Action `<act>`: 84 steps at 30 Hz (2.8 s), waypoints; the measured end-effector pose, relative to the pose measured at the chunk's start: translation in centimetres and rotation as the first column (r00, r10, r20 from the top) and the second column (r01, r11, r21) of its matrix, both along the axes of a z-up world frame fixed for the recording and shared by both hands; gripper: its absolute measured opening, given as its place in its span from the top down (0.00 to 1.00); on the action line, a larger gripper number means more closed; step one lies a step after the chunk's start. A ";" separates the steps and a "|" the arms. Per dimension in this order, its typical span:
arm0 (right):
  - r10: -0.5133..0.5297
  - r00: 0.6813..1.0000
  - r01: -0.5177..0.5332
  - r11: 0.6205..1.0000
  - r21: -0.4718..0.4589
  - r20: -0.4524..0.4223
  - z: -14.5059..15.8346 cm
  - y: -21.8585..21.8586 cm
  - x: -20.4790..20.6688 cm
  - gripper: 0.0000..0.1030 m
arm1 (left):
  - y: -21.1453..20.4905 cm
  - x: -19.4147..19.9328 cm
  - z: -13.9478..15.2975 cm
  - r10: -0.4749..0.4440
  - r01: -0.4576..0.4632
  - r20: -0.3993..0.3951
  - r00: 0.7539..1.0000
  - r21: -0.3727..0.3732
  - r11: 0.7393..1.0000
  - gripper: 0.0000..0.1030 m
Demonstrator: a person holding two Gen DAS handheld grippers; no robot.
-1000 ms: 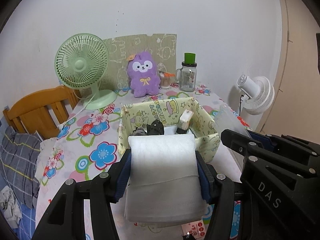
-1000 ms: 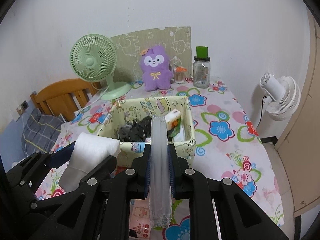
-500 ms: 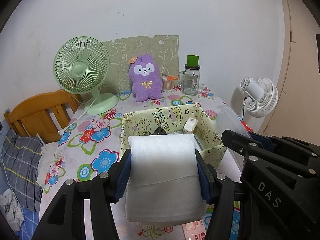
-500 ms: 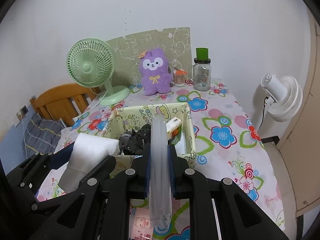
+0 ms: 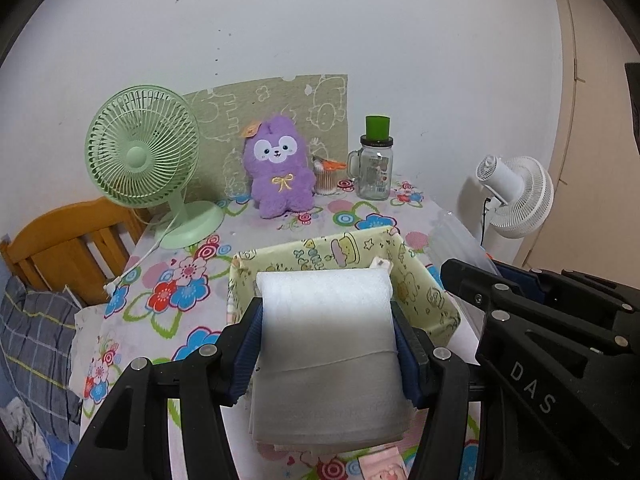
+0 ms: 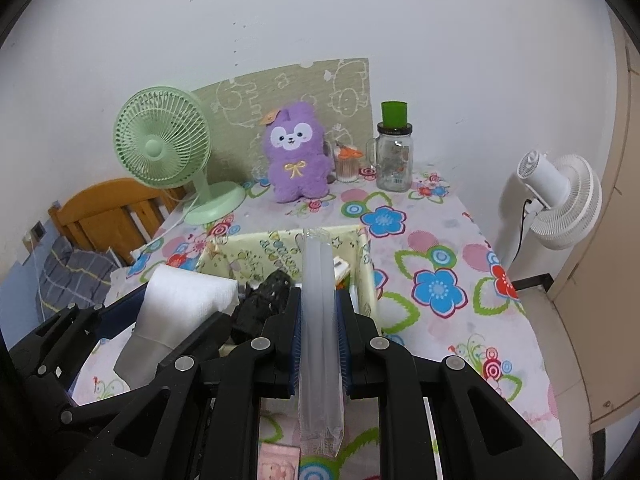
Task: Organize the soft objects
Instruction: 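Lift the white cloth stack with the left tool while the right tool carries the straw pack over the box, then open the left tool dropping the cloth stack into the box while the right tool releases the straw pack, then withdraw both open tools from the box toward the pink wipe packet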
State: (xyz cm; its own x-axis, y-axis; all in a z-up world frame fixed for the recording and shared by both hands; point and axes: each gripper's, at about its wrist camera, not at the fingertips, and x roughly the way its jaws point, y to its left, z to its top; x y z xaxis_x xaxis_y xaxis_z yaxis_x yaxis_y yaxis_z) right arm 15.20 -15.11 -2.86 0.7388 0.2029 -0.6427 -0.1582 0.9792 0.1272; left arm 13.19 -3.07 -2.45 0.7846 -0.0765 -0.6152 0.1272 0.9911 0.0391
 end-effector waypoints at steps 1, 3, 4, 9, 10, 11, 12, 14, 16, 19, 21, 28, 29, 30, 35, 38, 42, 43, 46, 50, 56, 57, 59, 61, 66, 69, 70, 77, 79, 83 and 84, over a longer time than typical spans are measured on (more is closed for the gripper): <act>-0.002 1.000 0.002 1.000 0.003 0.000 0.0 0.0 0.3 0.82 | 0.0 0.3 0.0 -0.001 0.001 0.000 1.000 0.000 1.000 0.42; -0.002 1.000 0.002 1.000 0.002 -0.002 0.0 0.0 0.8 0.82 | 0.0 0.8 0.0 -0.001 0.001 -0.002 1.000 0.001 1.000 0.42; -0.002 1.000 0.002 1.000 0.002 -0.004 -0.1 0.0 1.1 0.82 | 0.0 1.0 0.0 0.000 0.000 -0.004 1.000 0.003 1.000 0.42; 0.002 1.000 -0.002 1.000 0.006 -0.013 -0.4 0.0 2.4 0.82 | -0.1 2.4 -0.3 0.005 -0.005 -0.013 1.000 0.002 1.000 0.42; 0.002 1.000 -0.002 1.000 0.007 -0.016 -0.4 0.0 2.7 0.82 | -0.1 2.6 -0.4 0.006 -0.006 -0.014 1.000 0.001 1.000 0.42; 0.003 1.000 -0.003 1.000 0.007 -0.018 -0.5 0.0 3.0 0.82 | -0.1 2.9 -0.4 0.007 -0.007 -0.016 1.000 0.000 1.000 0.42; 0.003 1.000 -0.003 1.000 0.007 -0.020 -0.5 -0.1 3.2 0.82 | -0.1 3.1 -0.5 0.007 -0.007 -0.019 1.000 -0.001 1.000 0.42; 0.004 1.000 -0.004 1.000 0.011 -0.027 -0.7 -0.1 3.7 0.82 | -0.1 3.6 -0.7 0.006 -0.006 -0.025 1.000 -0.005 1.000 0.42; 0.020 0.999 -0.018 0.999 0.026 -0.043 -0.9 -0.1 4.3 0.82 | -0.1 4.2 -1.0 0.005 -0.005 -0.034 0.999 -0.008 1.000 0.42; 0.028 0.998 -0.027 0.999 0.022 -0.047 -1.2 0.2 4.8 0.82 | -0.2 4.9 -1.3 0.004 -0.004 -0.048 0.999 -0.015 1.000 0.42; 0.030 0.998 -0.030 0.999 0.016 -0.051 -1.4 0.3 5.2 0.82 | -0.1 5.4 -1.6 0.005 -0.006 -0.055 0.998 -0.018 1.000 0.42; 0.037 0.996 -0.036 0.999 0.010 -0.077 -2.4 0.5 6.8 0.82 | 0.2 7.0 -2.6 0.019 -0.022 -0.081 0.997 -0.032 0.999 0.38; 0.038 0.996 -0.038 0.999 0.010 -0.081 -2.6 0.5 7.1 0.82 | 0.3 7.3 -2.8 0.024 -0.026 -0.082 0.996 -0.033 0.999 0.38; 0.041 0.996 -0.040 0.999 0.011 -0.084 -2.7 0.5 7.2 0.82 | 0.4 7.5 -3.0 0.026 -0.029 -0.085 0.996 -0.037 0.999 0.37; 0.057 0.992 -0.056 0.998 0.010 -0.113 -3.7 0.8 8.2 0.82 | 0.8 8.3 -3.9 0.037 -0.040 -0.100 0.994 -0.031 0.999 0.23; 0.069 0.989 -0.067 0.998 0.017 -0.131 -4.3 1.2 8.7 0.82 | 1.2 8.8 -4.5 0.054 -0.057 -0.112 0.992 -0.019 0.998 0.21; 0.084 0.984 -0.082 0.997 0.016 -0.156 -5.2 1.7 9.3 0.82 | 1.7 9.2 -5.2 0.071 -0.073 -0.135 0.988 -0.009 0.997 0.18; 0.087 0.983 -0.085 0.996 0.016 -0.162 -5.4 1.8 9.4 0.82 | 1.8 9.3 -5.4 0.075 -0.077 -0.141 0.987 -0.007 0.997 0.17; 0.097 0.979 -0.095 0.995 0.019 -0.178 -6.0 2.2 9.8 0.82 | 2.1 9.5 -5.9 0.083 -0.083 -0.155 0.984 0.002 0.997 0.16; 0.119 0.974 -0.115 0.993 0.032 -0.195 -6.6 2.9 10.3 0.81 | 2.2 9.5 -6.3 0.073 -0.073 -0.164 0.984 0.005 0.997 0.15; 0.107 0.974 -0.109 0.994 0.005 -0.199 -6.8 3.6 10.6 0.58 | 2.1 9.4 -6.3 0.058 -0.057 -0.169 0.984 0.009 0.998 0.14; 0.099 0.975 -0.101 0.995 0.000 -0.199 -6.8 3.5 10.6 0.54 | 2.2 9.5 -6.2 0.059 -0.058 -0.170 0.984 0.008 0.998 0.14; 0.079 0.977 -0.081 0.997 -0.001 -0.196 -6.8 3.1 10.6 0.47 | 2.2 9.5 -6.1 0.053 -0.054 -0.174 0.983 -0.002 0.999 0.13; 0.066 0.978 -0.066 0.998 0.005 -0.197 -6.9 2.7 10.5 0.40 | 2.2 9.4 -6.0 0.054 -0.055 -0.173 0.983 -0.003 0.998 0.12; 0.056 0.979 -0.053 0.998 0.017 -0.197 -6.7 2.1 10.1 0.38 | 2.0 8.9 -5.8 0.054 -0.054 -0.161 0.985 0.003 0.999 0.10; 0.053 0.982 -0.053 0.999 0.007 -0.183 -6.3 2.0 9.5 0.37 | 2.0 8.4 -5.6 0.056 -0.056 -0.154 0.986 0.001 0.998 0.09; 0.050 0.983 -0.051 0.999 -0.001 -0.177 -6.2 2.0 9.2 0.36 | 1.9 8.3 -5.5 0.055 -0.056 -0.153 0.987 0.000 0.998 0.09; 0.043 0.987 -0.044 0.999 -0.004 -0.154 -5.4 1.6 7.6 0.35 | 1.6 6.8 -4.8 0.048 -0.049 -0.134 0.990 -0.005 0.999 0.09; 0.041 0.988 -0.042 0.999 -0.006 -0.147 -5.1 1.4 7.1 0.35 | 1.5 6.4 -4.6 0.046 -0.047 -0.128 0.991 -0.006 0.999 0.08; 0.038 0.990 -0.039 0.999 -0.008 -0.133 -4.7 1.3 6.2 0.35 | 1.3 5.5 -4.3 0.043 -0.044 -0.117 0.992 -0.007 0.999 0.08; 0.037 0.991 -0.039 0.999 -0.009 -0.130 -4.6 1.3 5.9 0.35 | 1.3 5.3 -4.2 0.042 -0.043 -0.115 0.992 -0.007 0.999 0.08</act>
State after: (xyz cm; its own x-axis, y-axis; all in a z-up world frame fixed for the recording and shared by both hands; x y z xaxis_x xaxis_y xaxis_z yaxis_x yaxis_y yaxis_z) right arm 21.12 -13.85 -7.46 0.6409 0.2215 -0.7350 -0.1783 0.9742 0.1382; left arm 18.52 -1.79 -6.66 0.7116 -0.0505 -0.7008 0.0878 0.9960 0.0173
